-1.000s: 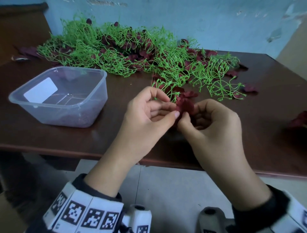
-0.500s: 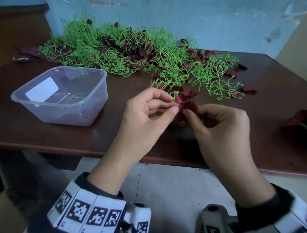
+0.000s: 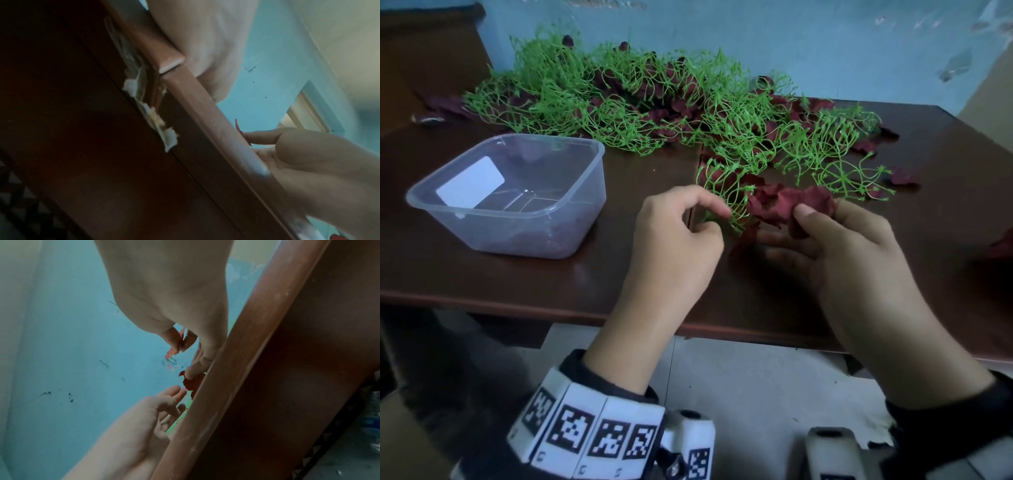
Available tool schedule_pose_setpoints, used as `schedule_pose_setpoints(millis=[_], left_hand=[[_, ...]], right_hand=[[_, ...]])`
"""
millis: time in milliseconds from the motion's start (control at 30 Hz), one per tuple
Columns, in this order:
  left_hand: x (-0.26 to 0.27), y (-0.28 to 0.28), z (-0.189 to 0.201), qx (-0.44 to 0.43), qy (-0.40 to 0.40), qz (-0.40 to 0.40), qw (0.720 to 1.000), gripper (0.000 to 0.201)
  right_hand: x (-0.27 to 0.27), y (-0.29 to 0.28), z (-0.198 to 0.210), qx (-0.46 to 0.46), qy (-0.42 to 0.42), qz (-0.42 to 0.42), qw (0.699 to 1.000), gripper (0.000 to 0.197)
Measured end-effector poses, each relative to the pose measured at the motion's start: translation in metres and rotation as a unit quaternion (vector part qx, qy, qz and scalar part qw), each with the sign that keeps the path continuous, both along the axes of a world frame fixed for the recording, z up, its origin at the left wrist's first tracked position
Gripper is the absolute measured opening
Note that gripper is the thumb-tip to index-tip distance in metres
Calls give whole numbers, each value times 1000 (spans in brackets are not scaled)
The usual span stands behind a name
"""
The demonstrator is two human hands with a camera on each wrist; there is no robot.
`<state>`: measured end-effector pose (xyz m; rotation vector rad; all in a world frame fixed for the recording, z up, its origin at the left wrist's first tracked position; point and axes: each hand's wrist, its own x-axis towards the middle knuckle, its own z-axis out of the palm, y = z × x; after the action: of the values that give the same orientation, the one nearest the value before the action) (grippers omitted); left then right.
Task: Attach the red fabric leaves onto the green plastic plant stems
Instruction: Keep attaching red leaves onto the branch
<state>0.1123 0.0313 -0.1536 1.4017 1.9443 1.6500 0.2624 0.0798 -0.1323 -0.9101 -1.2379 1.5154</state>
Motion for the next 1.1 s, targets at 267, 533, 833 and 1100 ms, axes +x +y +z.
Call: schedule_pose_setpoints(millis=[267,533,833,1100], left_hand=[[5,6,5,9,136,13,991,15],[0,19,1,-80,195,-35,977,56],[-8,20,-8,0,95,-3,995,34],[-7,20,-6,48,61,27,997,25]], right_hand=[[-1,4,3,-69,56,-16,996,21],[-2,6,4,-108,87,-37,990,19],[-2,10,-4,-52,45,-52,996,19],[1,9,-5,-19,18,-60,998,23]])
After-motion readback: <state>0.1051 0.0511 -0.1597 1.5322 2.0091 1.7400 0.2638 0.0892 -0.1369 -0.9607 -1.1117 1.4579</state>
